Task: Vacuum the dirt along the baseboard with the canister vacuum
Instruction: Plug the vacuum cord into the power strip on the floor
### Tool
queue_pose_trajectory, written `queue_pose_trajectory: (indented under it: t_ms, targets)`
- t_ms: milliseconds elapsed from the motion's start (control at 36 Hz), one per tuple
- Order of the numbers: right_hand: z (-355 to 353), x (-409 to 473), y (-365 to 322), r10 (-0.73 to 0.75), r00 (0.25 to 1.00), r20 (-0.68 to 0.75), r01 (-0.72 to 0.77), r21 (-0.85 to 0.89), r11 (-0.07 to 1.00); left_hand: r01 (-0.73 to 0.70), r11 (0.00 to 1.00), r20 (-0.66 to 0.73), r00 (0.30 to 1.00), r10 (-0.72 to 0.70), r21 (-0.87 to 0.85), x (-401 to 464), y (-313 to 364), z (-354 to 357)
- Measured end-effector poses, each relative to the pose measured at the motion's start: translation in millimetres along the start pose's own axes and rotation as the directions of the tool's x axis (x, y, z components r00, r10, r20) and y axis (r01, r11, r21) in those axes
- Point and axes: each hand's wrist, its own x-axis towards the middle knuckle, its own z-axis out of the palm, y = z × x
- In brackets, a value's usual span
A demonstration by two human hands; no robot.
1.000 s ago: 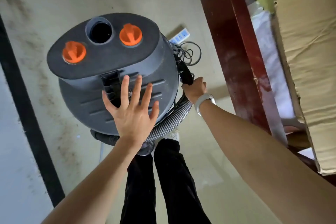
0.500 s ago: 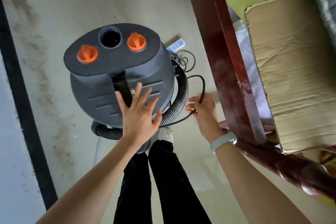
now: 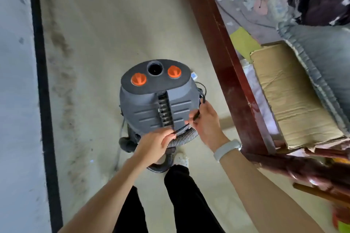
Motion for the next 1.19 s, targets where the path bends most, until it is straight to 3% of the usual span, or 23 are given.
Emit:
queue_pose_trajectory:
  t_ms: [167, 333, 417, 500, 694, 972, 1194]
  targets:
    - [76.4, -32.1, 14.9, -0.032, 0.998, 0.049, 0.020, 0.233, 0.972, 0.138, 0.989, -0.088, 0.986, -0.143, -0.058, -40.1, -50.7, -66.1]
    - [162.5, -50.7, 34.1, 0.038, 0.997, -0.075, -0.009, 0.356, 0.935, 0.097, 0.995, -0.152, 0.984, -0.093, 0.019, -84.3, -122.6, -166.9]
    - [193.5, -56.2, 36.6, -0.037, 0.995, -0.089, 0.060, 0.273, 0.960, 0.118, 0.991, -0.190, 0.976, -0.103, 0.070, -97.8, -154.3, -206.6]
    - [231.7, -69.0, 38.7, -0.174, 0.984, -0.035, 0.175, 0.050, 0.983, 0.130, 0.986, -0.197, 0.975, -0.107, 0.108, -104.2, -177.8, -235.9]
    - [299.8, -60.4, 13.7, -0.346, 0.935, 0.081, 0.355, -0.195, 0.914, 0.114, 0.983, -0.167, 0.982, -0.090, 0.142, -80.6, -206.8, -275.7]
    - [371.6, 28.3, -19.1, -0.193, 0.973, 0.125, 0.217, -0.230, 0.948, 0.194, 0.942, -0.183, 0.972, -0.147, 0.275, 23.1, -260.2, -347.4]
    - [438.9, 130.3, -72.0, -0.165, 0.984, 0.062, 0.176, -0.292, 0.940, 0.235, 0.929, 0.095, 0.958, -0.271, 0.285, 179.6, -325.1, -400.9]
